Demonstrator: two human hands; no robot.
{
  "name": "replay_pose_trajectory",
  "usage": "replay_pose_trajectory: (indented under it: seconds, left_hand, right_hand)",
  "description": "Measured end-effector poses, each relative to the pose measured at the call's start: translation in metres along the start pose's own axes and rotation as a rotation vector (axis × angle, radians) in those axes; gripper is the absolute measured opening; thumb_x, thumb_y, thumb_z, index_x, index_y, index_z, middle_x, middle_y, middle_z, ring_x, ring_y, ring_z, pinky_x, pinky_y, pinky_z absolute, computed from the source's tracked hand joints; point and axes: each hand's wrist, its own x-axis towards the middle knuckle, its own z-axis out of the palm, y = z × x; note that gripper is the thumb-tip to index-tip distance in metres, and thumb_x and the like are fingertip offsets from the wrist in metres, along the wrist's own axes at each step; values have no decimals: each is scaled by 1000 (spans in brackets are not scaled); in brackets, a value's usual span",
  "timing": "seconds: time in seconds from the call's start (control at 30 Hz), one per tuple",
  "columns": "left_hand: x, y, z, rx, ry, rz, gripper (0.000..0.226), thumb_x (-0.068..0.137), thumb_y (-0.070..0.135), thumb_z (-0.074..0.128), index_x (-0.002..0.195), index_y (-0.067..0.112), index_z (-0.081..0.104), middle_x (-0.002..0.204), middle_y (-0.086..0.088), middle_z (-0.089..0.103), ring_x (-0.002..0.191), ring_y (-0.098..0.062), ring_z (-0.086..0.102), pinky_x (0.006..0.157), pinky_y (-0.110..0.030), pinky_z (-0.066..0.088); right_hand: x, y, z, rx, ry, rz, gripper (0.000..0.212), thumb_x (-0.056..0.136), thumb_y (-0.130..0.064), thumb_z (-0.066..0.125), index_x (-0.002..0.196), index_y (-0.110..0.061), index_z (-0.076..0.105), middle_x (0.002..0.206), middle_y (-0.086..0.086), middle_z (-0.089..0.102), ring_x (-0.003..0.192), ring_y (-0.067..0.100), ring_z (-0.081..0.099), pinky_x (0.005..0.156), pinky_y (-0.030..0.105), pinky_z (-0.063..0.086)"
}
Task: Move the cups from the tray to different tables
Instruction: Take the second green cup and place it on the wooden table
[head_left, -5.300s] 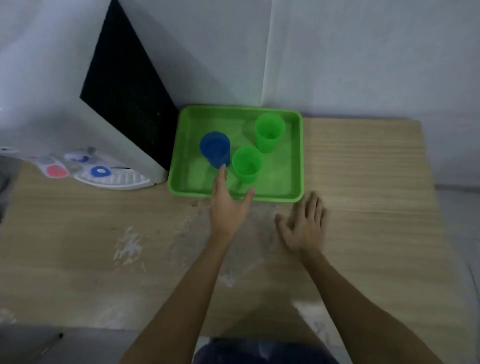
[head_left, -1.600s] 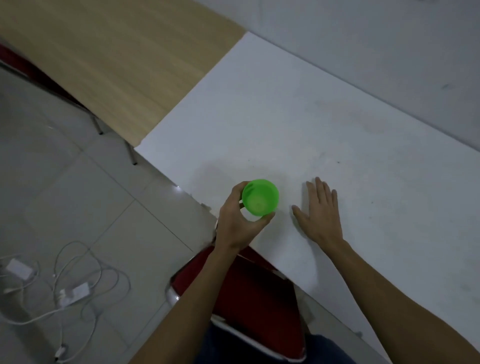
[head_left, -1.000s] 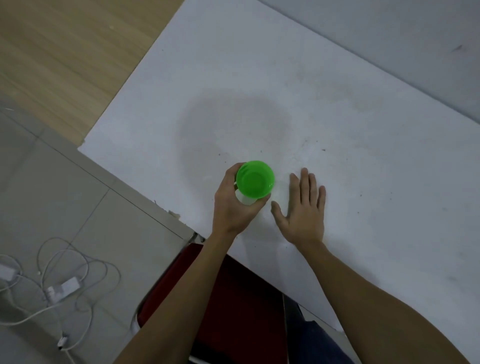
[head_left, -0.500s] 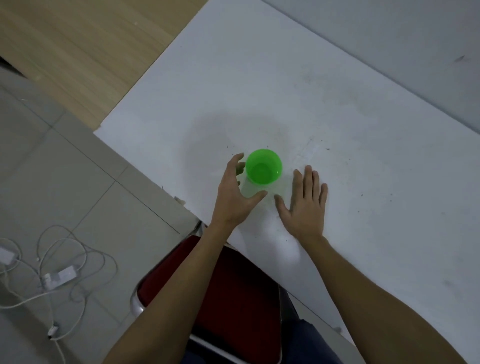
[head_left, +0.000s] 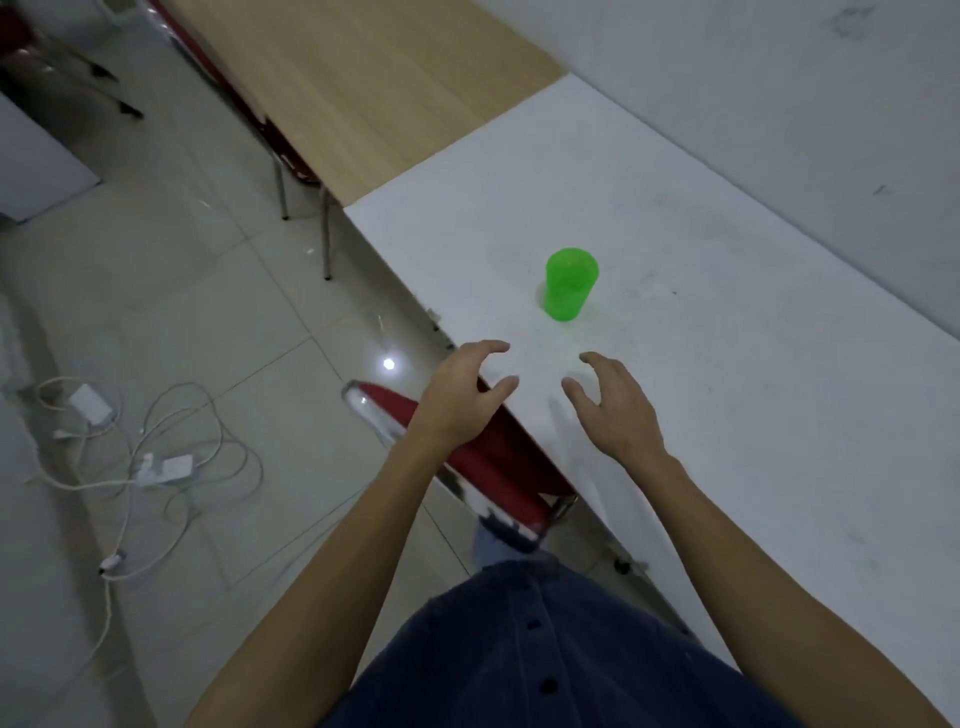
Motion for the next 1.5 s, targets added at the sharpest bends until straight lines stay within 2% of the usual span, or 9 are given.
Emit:
replay_pose_trajectory:
  seconds: [0.3,0.4,0.47,0.6,0.7,0.77,0.83,0.97,1.5]
  left_hand:
    - [-201,44,-34,-81,281,-72,29,98,29,69,127,24,69,126,9,69,113,-5,63,92,-12,44]
    - [-273,52,-27,-90,362,-155,26,99,27,69,124,22,69,122,9,70,111,-4,61,91,-9,41]
    - [-322,49,-12,-100,434,-219,26,98,28,69,124,23,70,122,10,70,112,-3,62,91,-9,42]
    - [-413,50,32,-178,608,-382,23,97,29,71,120,28,71,116,15,70,110,4,63,88,-17,48]
    - [-463,53,65,-186,639,-497,21,97,28,71,118,31,70,115,15,70,110,1,64,88,-25,53]
    - [-563,86,131,-213,845,-716,22,97,28,71,119,30,71,115,14,71,110,0,64,87,-24,52]
    - [-574,88,147,-241,841,-725,22,97,27,72,118,30,71,114,14,71,109,-1,64,84,-20,49]
    - [-658,127,198,-276,952,-885,21,95,23,73,115,28,72,110,11,73,104,-4,66,77,-14,44]
    - [-999,213,342,-403,1682,-1355,30,91,10,76,94,39,68,97,10,76,92,-10,73,77,-32,53]
  right_hand:
    - [-131,-73,-41,25,-109,-329,56,97,-60,48,141,-26,55,142,-3,59,126,19,58,103,45,49]
    - [-176,-85,-49,11,-177,-496,48,100,-51,54,138,-22,57,135,0,62,116,17,60,91,31,47]
    - [-207,-87,-47,14,-234,-591,45,101,-46,57,137,-19,59,132,1,62,111,14,59,84,23,44]
    - [-259,-82,-39,18,-405,-723,47,99,-46,59,139,-21,58,140,-3,59,123,15,58,101,38,51]
    - [-286,-68,-29,13,-454,-743,46,99,-46,60,137,-21,60,138,-4,60,121,14,58,103,39,51]
    - [-360,-45,-19,-64,-679,-972,45,99,-46,60,136,-20,61,137,-3,61,123,15,59,104,37,49]
    - [-367,-41,-15,-69,-692,-935,45,99,-45,60,136,-19,61,137,-2,62,123,15,59,103,35,48]
    - [-440,-23,-3,-99,-842,-1082,45,99,-47,59,136,-21,61,136,-2,62,121,16,60,102,39,50]
    - [-794,-1,81,-288,-1305,-1630,49,100,-49,57,140,-22,58,142,-2,58,127,18,57,98,38,51]
